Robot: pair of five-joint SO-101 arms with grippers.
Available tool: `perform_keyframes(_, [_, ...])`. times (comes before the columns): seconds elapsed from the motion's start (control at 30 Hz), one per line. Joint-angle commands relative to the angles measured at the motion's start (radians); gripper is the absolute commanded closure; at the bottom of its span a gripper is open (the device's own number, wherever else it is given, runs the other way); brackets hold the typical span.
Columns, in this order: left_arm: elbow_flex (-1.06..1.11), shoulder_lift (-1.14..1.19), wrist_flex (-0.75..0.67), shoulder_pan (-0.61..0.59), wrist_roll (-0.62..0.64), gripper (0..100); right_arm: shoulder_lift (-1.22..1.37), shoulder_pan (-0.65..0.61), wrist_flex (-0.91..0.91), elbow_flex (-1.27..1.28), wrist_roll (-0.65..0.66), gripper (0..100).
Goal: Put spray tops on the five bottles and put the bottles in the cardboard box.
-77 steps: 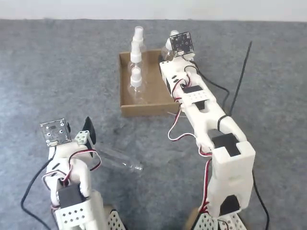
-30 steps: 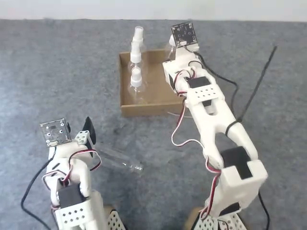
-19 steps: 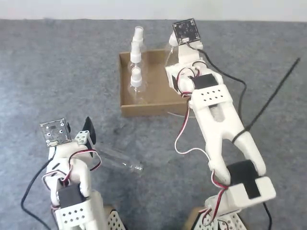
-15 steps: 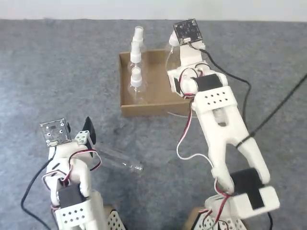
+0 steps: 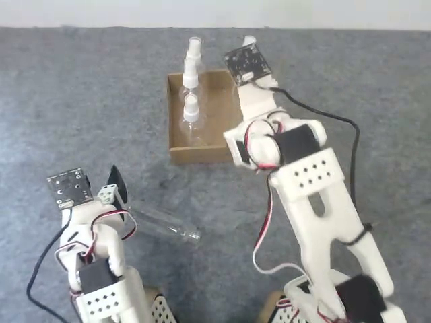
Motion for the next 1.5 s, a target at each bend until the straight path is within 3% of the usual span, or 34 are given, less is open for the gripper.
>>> perform_keyframes(0.0, [-0.019, -0.020, -0.015, -0.011, 0.000, 80, -0.114, -0.088, 0.113, -0.049, -0.006, 76.4])
perform_keyframes(0.2, [-0.041, -0.020, -0.011, -0.138, 0.003, 80, -0.191, -0.232, 0.216, -0.048, -0.006, 76.4])
perform_keyframes(0.37, [-0.044, -0.020, -0.011, -0.155, 0.003, 80, -0.213, -0.363, 0.277, -0.040, -0.006, 76.4])
perform_keyframes(0.47, [-0.048, -0.020, -0.017, -0.181, 0.003, 86, -0.219, -0.438, 0.249, 0.029, -0.008, 76.4])
perform_keyframes(0.63, [-0.064, -0.020, -0.017, -0.218, -0.005, 95, -0.219, -0.552, 0.114, 0.181, -0.009, 76.4])
perform_keyframes(1.1, [-0.070, -0.020, -0.017, -0.265, 0.002, 95, -0.208, -0.621, -0.380, 0.535, -0.005, 76.4])
perform_keyframes(1.47, [-0.070, -0.020, -0.017, -0.265, 0.002, 95, -0.205, -0.664, -0.638, 0.700, -0.005, 76.4])
